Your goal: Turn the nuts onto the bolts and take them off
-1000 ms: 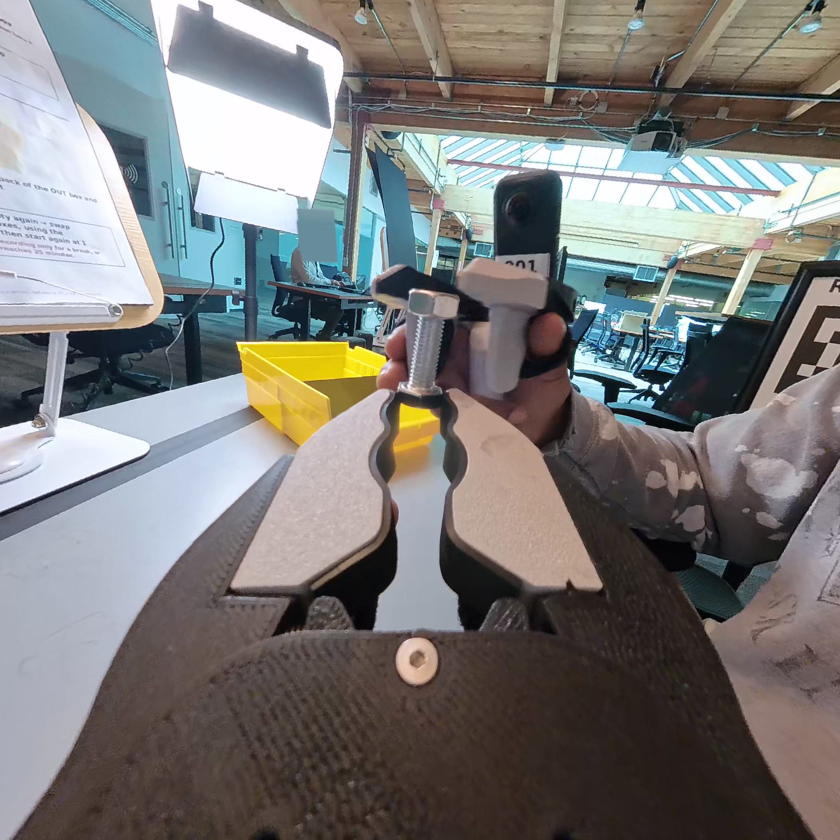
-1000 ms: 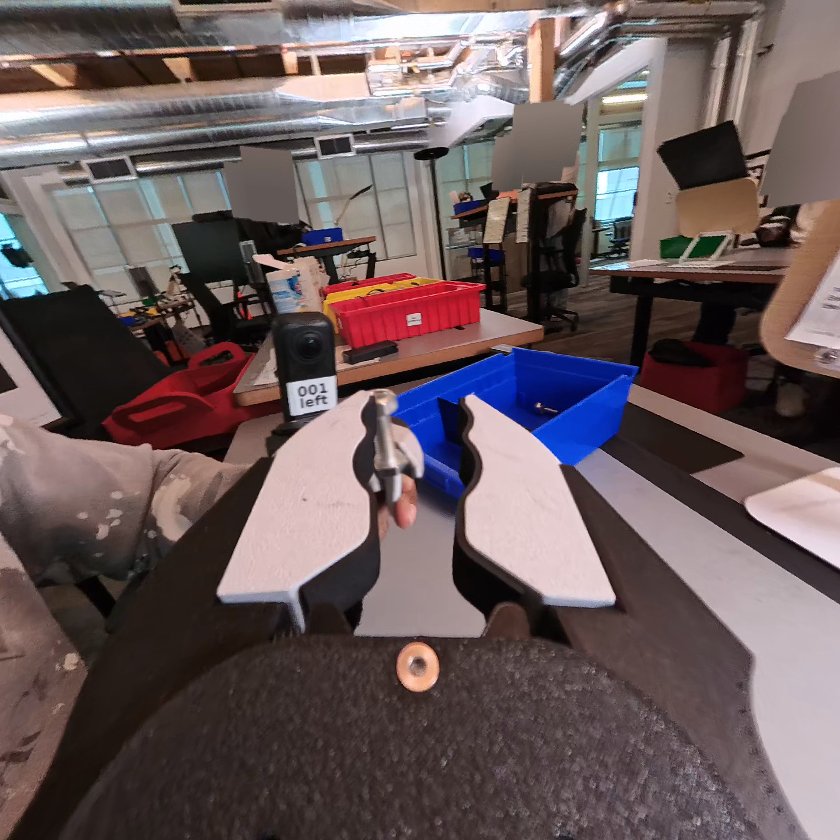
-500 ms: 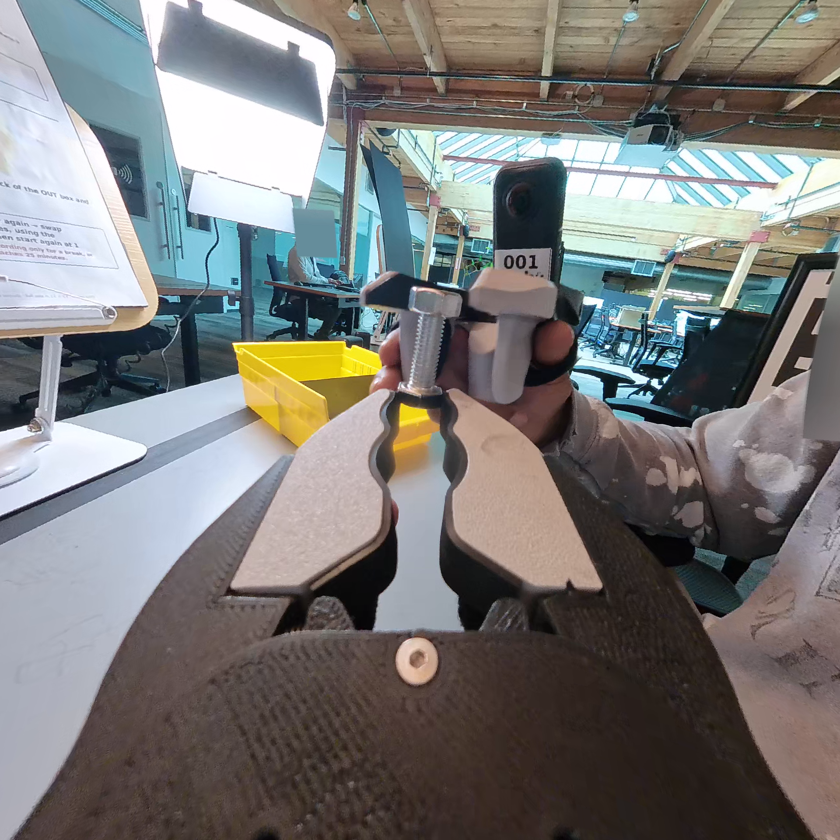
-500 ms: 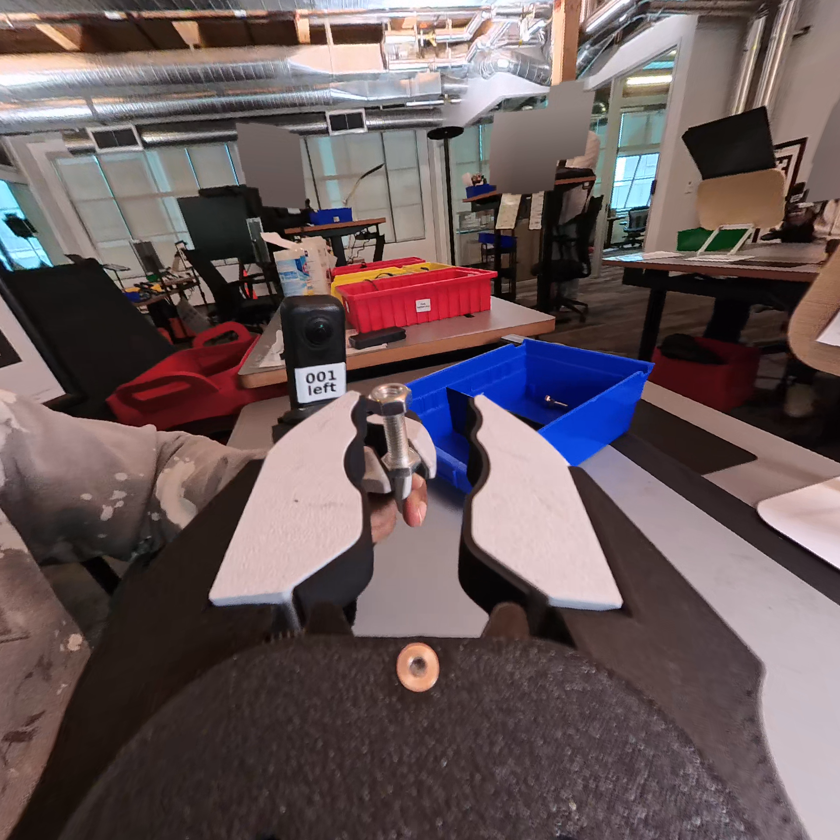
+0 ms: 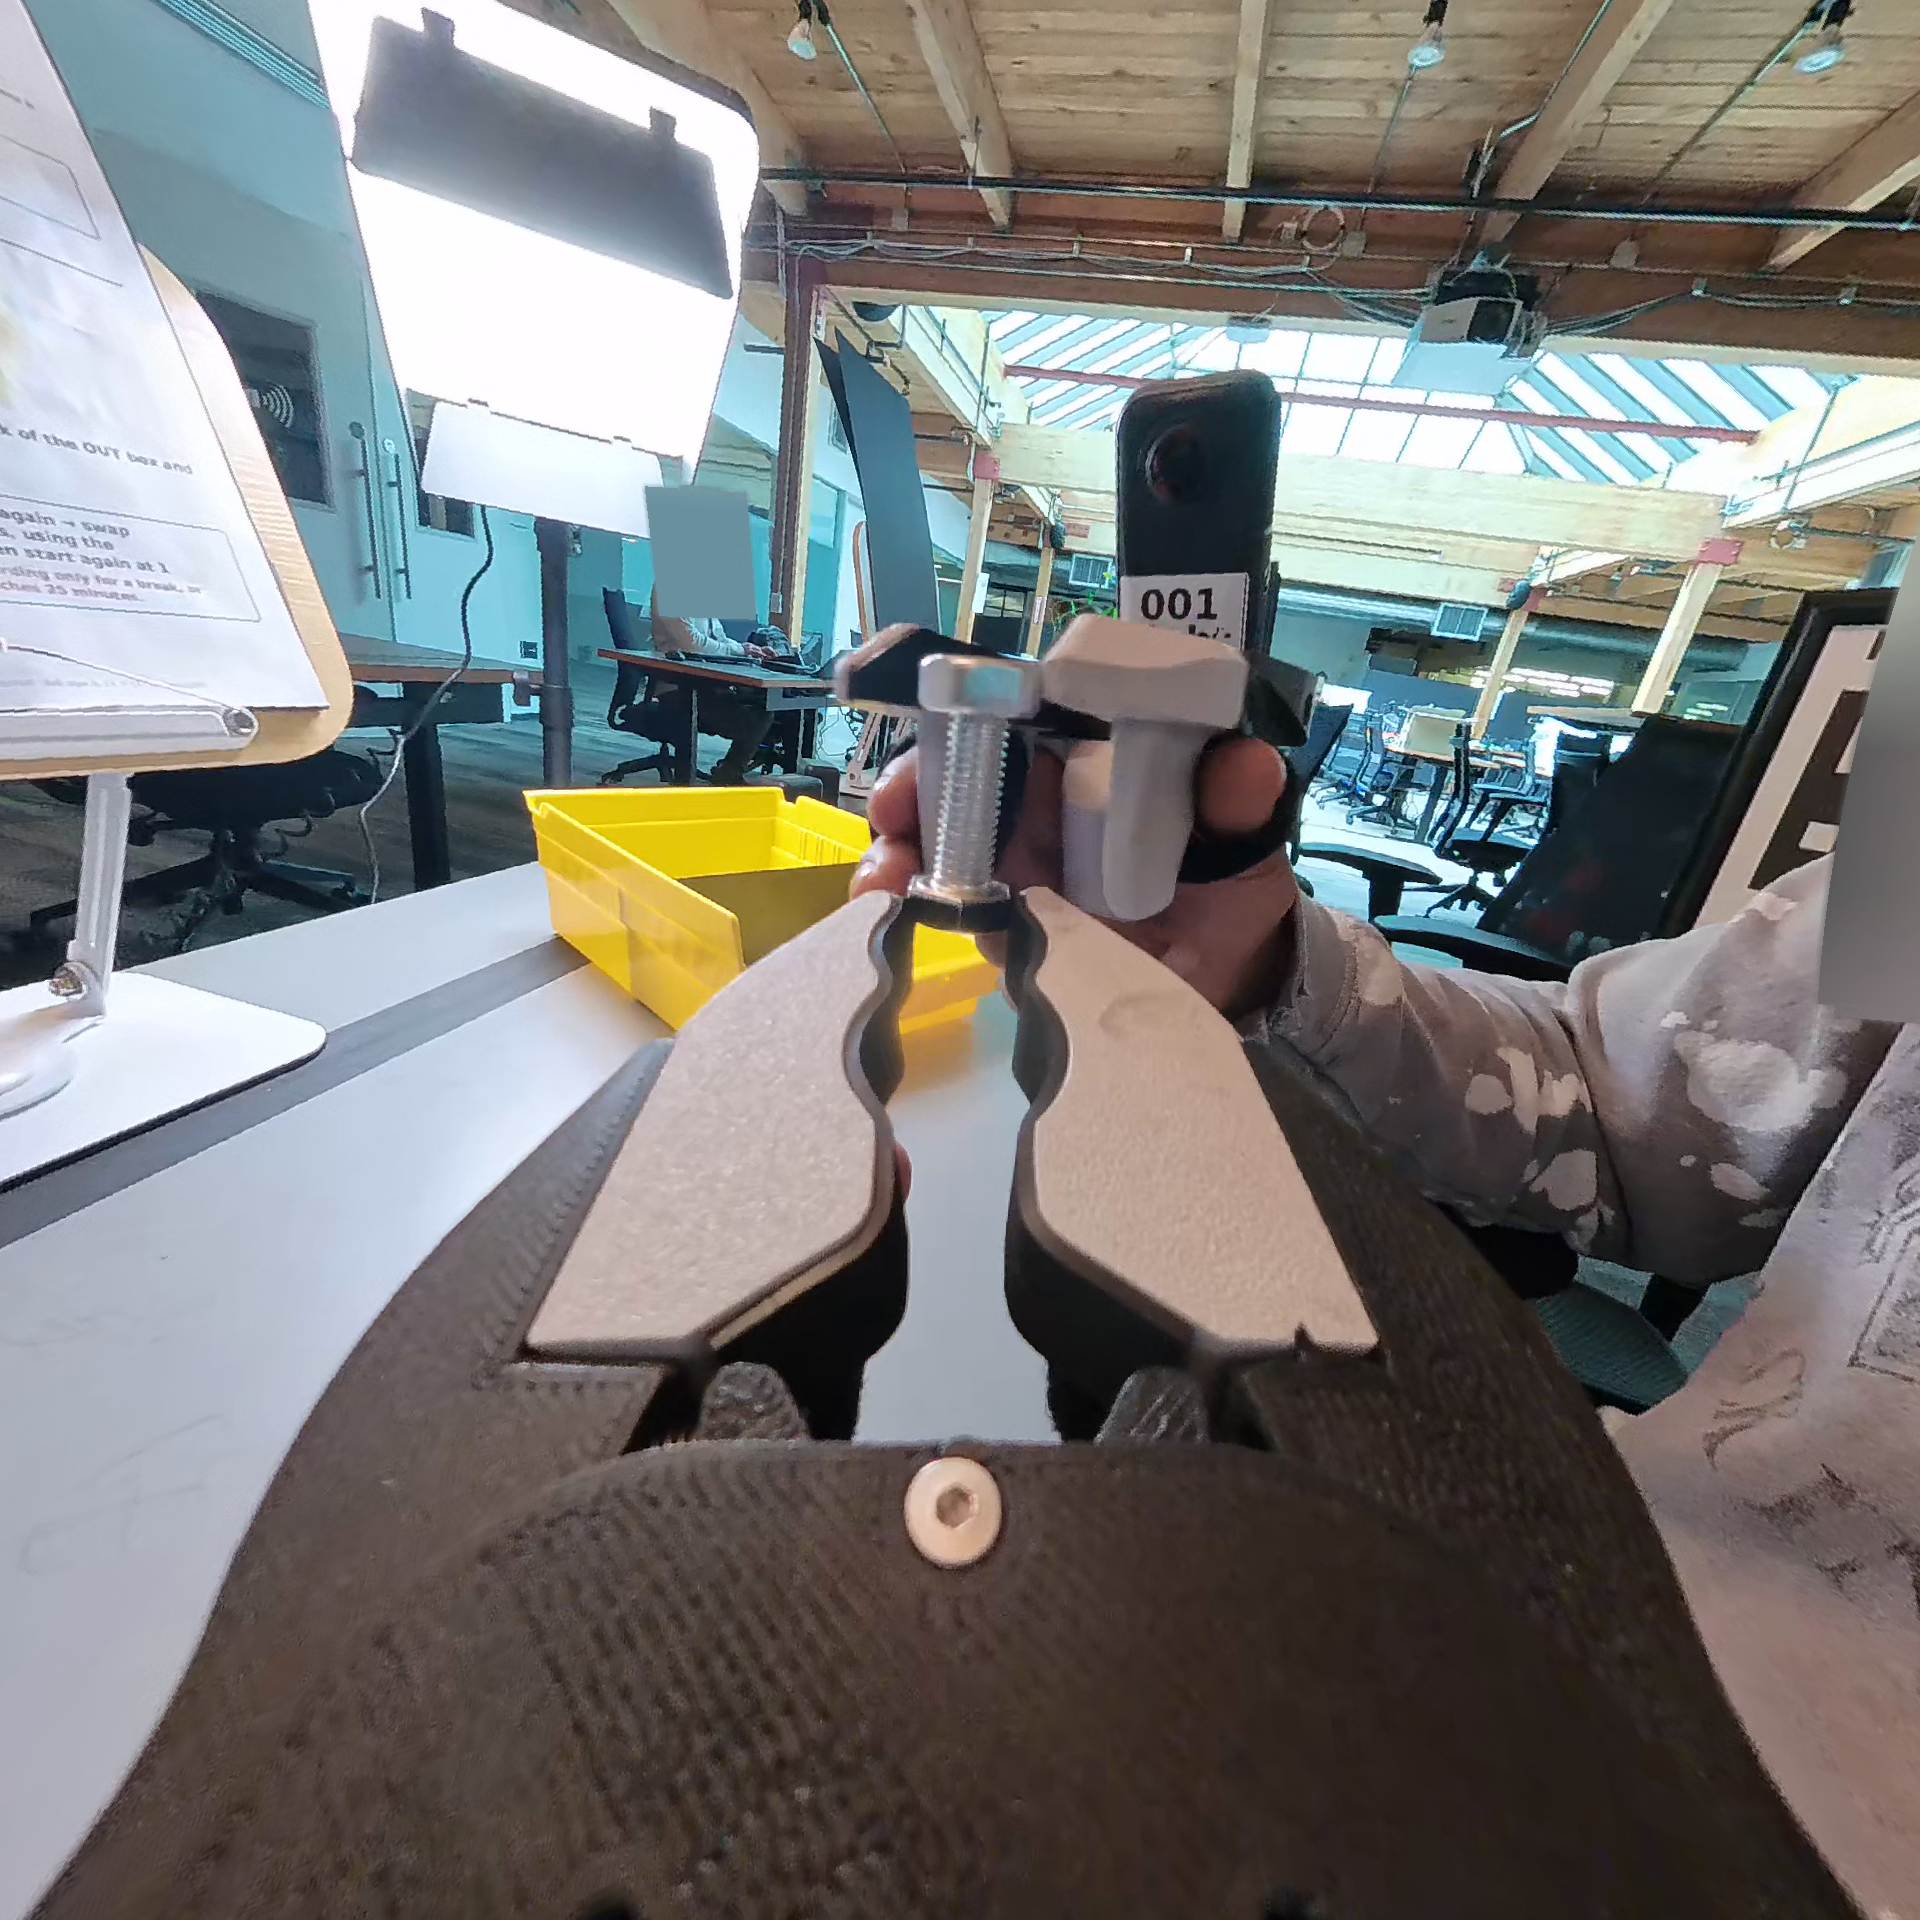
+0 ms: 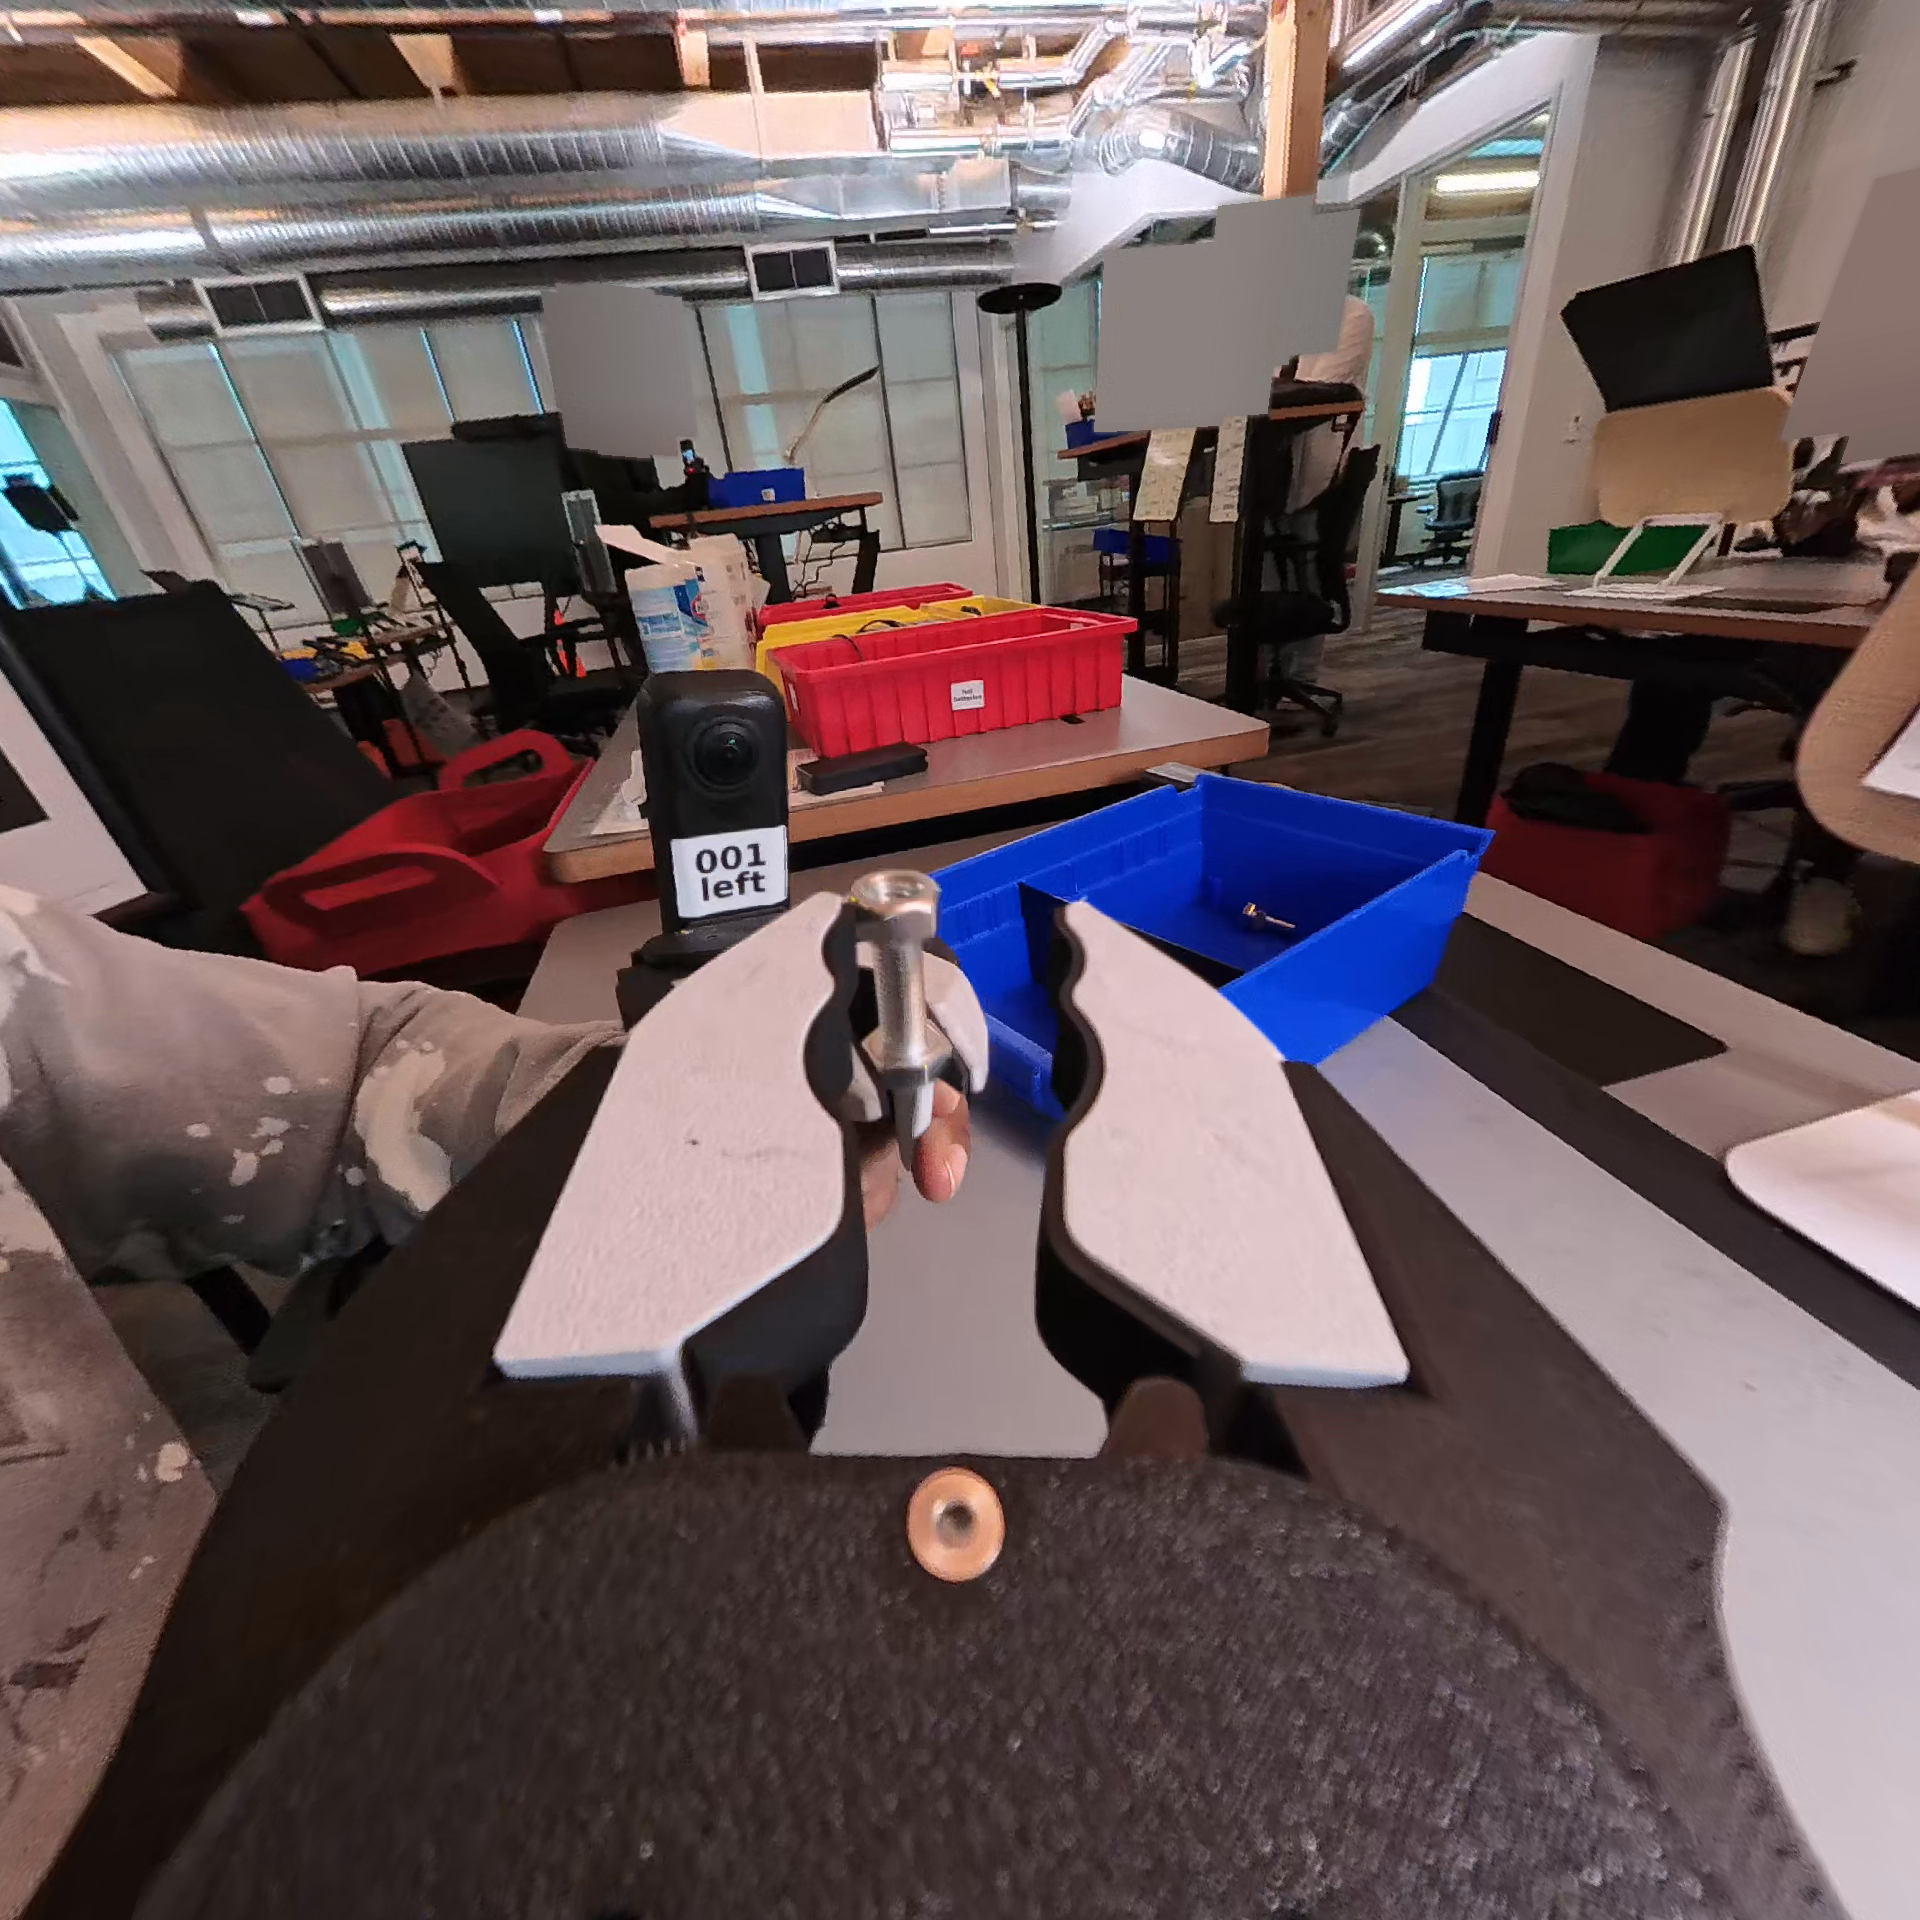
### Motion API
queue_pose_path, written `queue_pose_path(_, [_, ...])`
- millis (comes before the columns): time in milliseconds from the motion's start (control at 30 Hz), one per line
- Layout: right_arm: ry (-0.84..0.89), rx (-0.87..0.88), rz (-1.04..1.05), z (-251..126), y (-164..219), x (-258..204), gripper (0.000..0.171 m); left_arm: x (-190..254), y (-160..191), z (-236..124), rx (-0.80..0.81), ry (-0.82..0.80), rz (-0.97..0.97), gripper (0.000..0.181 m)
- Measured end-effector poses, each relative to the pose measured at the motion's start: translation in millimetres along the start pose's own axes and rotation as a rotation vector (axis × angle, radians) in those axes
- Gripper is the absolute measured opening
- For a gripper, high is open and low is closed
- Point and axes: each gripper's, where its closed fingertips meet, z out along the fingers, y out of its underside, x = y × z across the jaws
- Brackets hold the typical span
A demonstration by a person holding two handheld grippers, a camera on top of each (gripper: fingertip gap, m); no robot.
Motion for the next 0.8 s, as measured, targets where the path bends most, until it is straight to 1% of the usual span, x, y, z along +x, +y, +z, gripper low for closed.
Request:
queue_pose_path(33, [0.028, 0.001, 0.012, -2, -1, 6, 0.023, 0, -2, -1, 0.014, 0.007, -0.001, 0.018])
queue_pose_path(100, [0.067, 0.01, -0.005, -7, -3, 14, 0.022, 0, -3, -1, 0.011, 0.001, 0.008, 0.018])
queue_pose_path(267, [0.008, 0.02, -0.002, -5, -5, 4, 0.032, 0, 1, 0, -0.006, 0.001, -0.007, 0.018])
queue_pose_path(400, [-0.027, -0.033, -0.034, 2, 3, -8, 0.035, 1, 5, 2, -0.026, 0.007, -0.008, 0.018])
queue_pose_path(433, [-0.031, -0.036, -0.036, 3, 5, -9, 0.034, 2, 6, 2, -0.03, 0.01, -0.009, 0.018])
queue_pose_path(533, [-0.037, -0.042, -0.04, 4, 6, -10, 0.021, 3, 8, 3, -0.038, 0.017, -0.014, 0.018])
queue_pose_path(600, [-0.051, -0.05, -0.045, 2, 6, -12, 0.019, 4, 8, 3, -0.035, 0.031, -0.026, 0.018])
queue_pose_path(800, [-0.193, -0.04, -0.047, -5, 3, -26, 0.018, 26, 6, 4, -0.017, 0.218, -0.143, 0.018])
